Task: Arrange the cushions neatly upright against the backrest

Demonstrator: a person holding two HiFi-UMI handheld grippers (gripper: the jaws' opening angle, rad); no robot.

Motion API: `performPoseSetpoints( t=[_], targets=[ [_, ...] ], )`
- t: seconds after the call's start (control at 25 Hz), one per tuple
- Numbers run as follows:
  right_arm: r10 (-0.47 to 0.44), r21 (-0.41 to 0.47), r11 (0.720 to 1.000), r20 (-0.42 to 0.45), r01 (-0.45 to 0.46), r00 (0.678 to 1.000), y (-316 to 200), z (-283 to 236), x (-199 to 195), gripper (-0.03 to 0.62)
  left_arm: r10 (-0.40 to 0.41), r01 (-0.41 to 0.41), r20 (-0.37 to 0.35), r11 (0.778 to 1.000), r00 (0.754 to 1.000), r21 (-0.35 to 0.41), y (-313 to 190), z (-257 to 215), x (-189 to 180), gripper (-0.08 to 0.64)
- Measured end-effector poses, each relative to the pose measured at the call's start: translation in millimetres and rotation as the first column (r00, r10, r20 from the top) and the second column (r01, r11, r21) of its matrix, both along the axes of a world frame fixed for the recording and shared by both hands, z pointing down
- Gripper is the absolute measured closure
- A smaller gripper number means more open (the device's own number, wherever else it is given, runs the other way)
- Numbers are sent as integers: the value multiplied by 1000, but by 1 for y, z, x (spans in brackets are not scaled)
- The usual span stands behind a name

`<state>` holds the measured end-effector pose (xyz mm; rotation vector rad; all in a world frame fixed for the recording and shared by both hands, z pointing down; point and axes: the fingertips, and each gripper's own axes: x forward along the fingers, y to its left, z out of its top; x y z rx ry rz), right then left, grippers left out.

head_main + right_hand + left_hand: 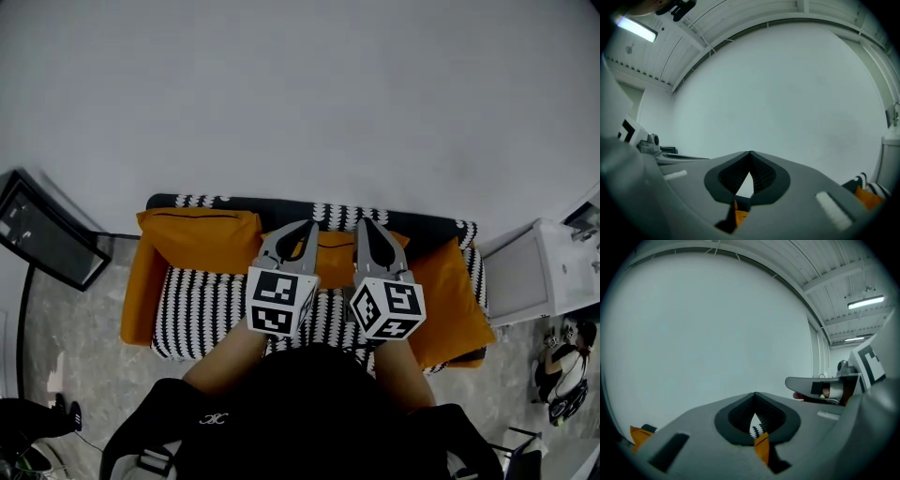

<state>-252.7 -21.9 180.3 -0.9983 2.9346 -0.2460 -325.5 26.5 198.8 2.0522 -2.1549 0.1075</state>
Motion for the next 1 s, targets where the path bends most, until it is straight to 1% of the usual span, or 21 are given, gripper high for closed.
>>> performPoseSetpoints(
  t=[0.08,0.16,0.24,0.32,0.4,0.56,0.68,0.84,1.0],
  targets=[
    [-21,19,1000,-8,22,1000,11,2,-1,589,3,-2,9,1000,1000,-7,6,5,-1,552],
    [-34,97,995,-39,38,999,29,3,0,586,16,-16,1,1000,1000,-17,13,14,0,552],
    [-58,163,984,-81,71,995,52,7,3,584,40,-41,-27,999,999,-31,19,23,5,552],
    [-88,168,980,-119,107,989,69,17,7,583,74,-76,-58,996,996,-44,23,31,12,552],
    [-83,148,983,-142,104,986,78,25,18,583,115,-119,-77,991,990,-55,26,38,21,551],
    [21,88,996,-156,-8,988,77,43,57,583,200,-208,-98,975,975,-78,26,54,46,551],
    [128,83,990,-189,-114,974,74,53,91,583,259,-271,-117,958,959,-94,25,64,66,552],
    [268,90,963,-222,-254,937,66,60,146,583,336,-347,-110,932,936,-104,20,70,99,552],
    [398,84,917,-206,-389,894,54,59,203,583,404,-414,-104,904,909,-108,4,73,136,552]
  ],
)
